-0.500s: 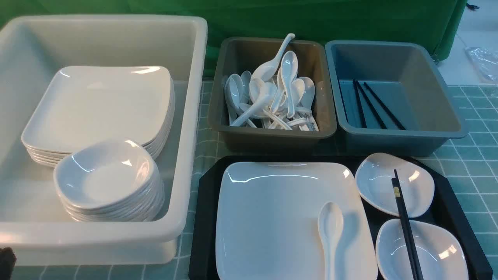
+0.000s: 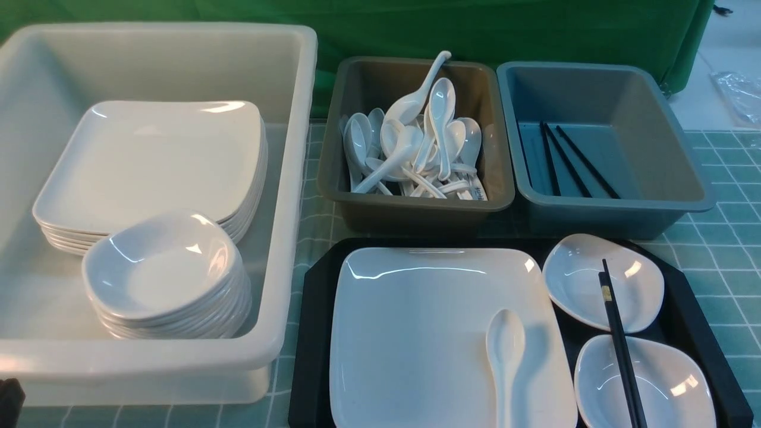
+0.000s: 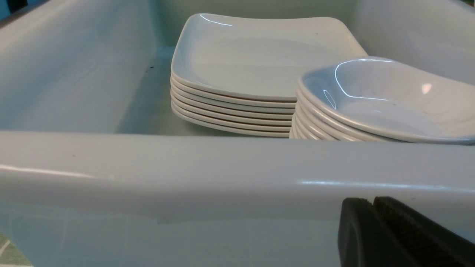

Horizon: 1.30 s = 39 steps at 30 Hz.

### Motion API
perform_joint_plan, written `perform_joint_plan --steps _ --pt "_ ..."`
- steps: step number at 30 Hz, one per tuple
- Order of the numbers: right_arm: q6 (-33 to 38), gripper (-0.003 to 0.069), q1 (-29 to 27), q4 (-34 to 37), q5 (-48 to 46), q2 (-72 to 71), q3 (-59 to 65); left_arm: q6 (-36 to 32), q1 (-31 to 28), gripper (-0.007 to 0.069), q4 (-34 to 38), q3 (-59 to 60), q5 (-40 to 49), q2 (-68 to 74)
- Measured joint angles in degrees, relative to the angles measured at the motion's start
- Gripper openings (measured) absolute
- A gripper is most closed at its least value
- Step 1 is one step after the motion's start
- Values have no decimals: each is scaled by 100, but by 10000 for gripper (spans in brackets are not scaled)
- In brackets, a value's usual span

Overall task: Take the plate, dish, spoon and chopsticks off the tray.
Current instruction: Use the right arm to grab a pair of chopsticks from the plate

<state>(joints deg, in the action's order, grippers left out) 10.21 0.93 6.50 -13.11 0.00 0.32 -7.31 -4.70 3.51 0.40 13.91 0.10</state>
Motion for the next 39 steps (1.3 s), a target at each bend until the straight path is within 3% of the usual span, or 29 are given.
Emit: perform_joint_plan --steps 10,12,16,22,26,27,29,33,35,39 --pt "0 242 0 0 0 0 0 0 0 17 -25 0 -119 0" --pt "0 242 0 0 0 0 0 228 0 17 321 0 -513 0" --pt "0 242 0 0 0 0 0 1245 0 17 1709 0 -1757 0" --pt "0 242 0 0 6 0 0 1761 0 17 2059 0 -2723 0" --pt "0 242 0 0 6 0 0 2285 0 17 1559 -325 -2050 13" --pt "0 242 0 0 6 0 0 2313 27 17 1098 -751 -1515 222" --pt "0 242 0 0 6 0 0 2242 59 17 857 -1065 -1167 411" --pt "0 242 0 0 6 0 0 1100 346 17 624 -2146 -26 1577" --pt "0 242 0 0 6 0 0 413 632 17 867 -2748 629 2356" --pt "0 242 0 0 19 0 0 -189 1331 17 1361 -3479 1380 3495"
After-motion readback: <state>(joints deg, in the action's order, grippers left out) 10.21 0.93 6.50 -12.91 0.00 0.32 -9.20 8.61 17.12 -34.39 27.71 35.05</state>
